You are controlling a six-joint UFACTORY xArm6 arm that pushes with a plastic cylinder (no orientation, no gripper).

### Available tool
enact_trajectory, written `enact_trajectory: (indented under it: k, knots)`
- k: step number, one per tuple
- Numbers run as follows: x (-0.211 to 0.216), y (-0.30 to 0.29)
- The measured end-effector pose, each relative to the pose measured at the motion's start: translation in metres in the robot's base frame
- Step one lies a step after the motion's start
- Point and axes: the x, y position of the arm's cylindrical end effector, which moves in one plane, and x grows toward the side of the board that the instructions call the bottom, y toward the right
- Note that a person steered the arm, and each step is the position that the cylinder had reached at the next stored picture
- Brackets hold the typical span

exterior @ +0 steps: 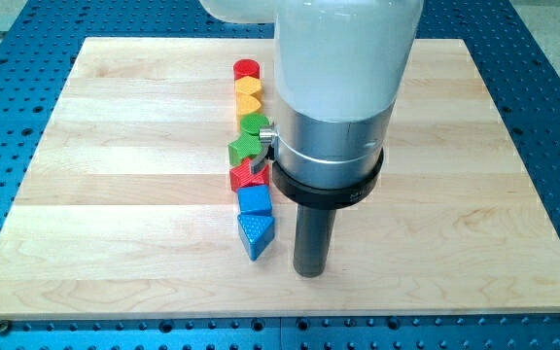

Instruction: Place your arm to the right of the triangle

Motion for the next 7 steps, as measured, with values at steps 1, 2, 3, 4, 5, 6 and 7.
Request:
enact_trajectory:
  k: [1, 2, 3, 4, 5, 6, 7]
  knots:
    - [0.000, 0.000]
    - [0.002, 0.002]
    - [0.002, 0.002]
    - [0.002, 0.002]
    - [0.002, 0.002]
    - [0.007, 0.003]
    - [0.003, 0.062]
